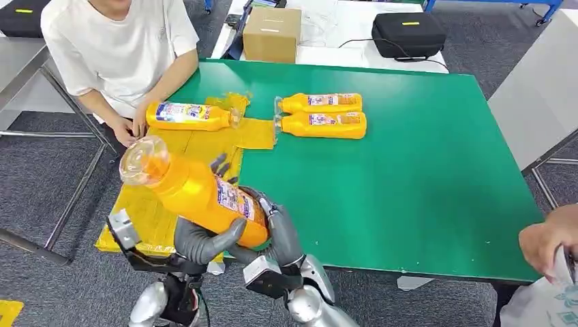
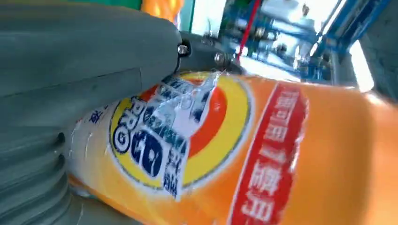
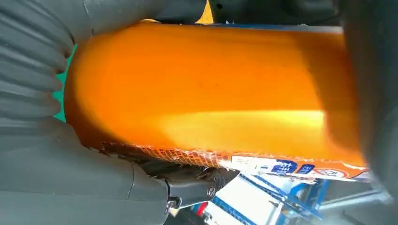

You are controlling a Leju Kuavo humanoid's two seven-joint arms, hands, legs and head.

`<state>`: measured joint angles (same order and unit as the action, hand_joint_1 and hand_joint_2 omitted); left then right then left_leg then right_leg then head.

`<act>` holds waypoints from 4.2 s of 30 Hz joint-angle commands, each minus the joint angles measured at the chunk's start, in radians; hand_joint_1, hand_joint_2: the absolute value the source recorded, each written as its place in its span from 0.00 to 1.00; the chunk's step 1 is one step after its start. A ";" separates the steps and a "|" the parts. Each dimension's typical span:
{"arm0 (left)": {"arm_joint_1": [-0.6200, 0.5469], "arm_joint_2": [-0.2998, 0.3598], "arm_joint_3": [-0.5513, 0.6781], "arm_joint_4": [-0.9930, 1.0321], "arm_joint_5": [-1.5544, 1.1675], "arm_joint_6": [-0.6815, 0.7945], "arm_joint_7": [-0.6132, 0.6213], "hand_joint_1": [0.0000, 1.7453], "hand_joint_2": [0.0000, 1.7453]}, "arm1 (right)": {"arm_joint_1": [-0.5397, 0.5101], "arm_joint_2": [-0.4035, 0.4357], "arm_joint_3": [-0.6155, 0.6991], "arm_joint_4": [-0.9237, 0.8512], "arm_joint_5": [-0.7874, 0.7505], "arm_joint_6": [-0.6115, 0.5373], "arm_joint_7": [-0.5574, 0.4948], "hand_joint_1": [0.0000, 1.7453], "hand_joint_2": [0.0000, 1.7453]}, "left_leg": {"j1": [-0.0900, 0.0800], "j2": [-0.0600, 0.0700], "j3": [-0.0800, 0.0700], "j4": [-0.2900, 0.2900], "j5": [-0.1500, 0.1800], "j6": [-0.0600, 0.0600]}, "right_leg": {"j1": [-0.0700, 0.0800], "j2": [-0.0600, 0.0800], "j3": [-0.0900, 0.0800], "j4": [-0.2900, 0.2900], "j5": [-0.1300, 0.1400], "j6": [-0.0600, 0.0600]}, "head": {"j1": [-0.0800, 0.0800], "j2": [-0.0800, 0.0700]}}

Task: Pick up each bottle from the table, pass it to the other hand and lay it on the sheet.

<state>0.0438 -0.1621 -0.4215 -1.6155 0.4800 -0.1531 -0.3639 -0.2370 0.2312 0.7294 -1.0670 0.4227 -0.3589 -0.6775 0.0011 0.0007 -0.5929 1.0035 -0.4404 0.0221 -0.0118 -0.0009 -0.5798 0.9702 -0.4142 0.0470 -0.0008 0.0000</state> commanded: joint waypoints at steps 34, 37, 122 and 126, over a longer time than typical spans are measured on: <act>-0.251 0.037 0.138 0.315 -1.001 0.562 -0.010 1.00 1.00 | 0.335 -0.118 -0.390 -0.490 -0.031 -0.339 -0.021 0.00 0.00 | 0.000 -0.004 0.001 -0.001 0.000 -0.001 | 0.000 -0.003 0.002 0.000 -0.001 -0.001 | 0.000 0.000; -0.251 0.037 0.138 0.315 -1.001 0.562 -0.010 1.00 1.00 | 0.335 -0.118 -0.390 -0.490 -0.031 -0.339 -0.021 0.00 0.00 | 0.000 -0.003 0.003 0.000 -0.001 -0.001 | 0.000 -0.003 0.004 0.000 -0.001 -0.002 | 0.000 0.000; -0.289 -0.068 0.098 0.138 -0.549 0.340 -0.228 0.00 1.00 | 0.183 -0.157 -0.368 -0.251 -0.032 -0.201 -0.021 0.00 1.00 | 0.000 -0.003 -0.001 0.001 0.002 -0.002 | 0.000 -0.002 0.001 0.002 0.000 -0.001 | 0.000 0.000; -0.209 -0.056 0.104 -0.010 -0.448 0.362 -0.262 0.00 1.00 | 0.144 -0.213 -0.397 -0.105 0.270 -0.203 0.127 0.00 1.00 | 0.000 -0.002 0.001 -0.001 0.002 -0.002 | 0.000 -0.001 0.002 0.000 0.001 -0.001 | 0.000 0.000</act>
<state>-0.2796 -0.2426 -0.2639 -1.3105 -0.0746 0.1812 -0.5920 -0.0169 0.1107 0.3510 -1.3944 0.4279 -0.5516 -0.6727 0.0004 -0.0038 -0.5956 1.0037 -0.4379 0.0208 -0.0125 -0.0046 -0.5805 0.9713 -0.4136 0.0471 -0.0008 0.0000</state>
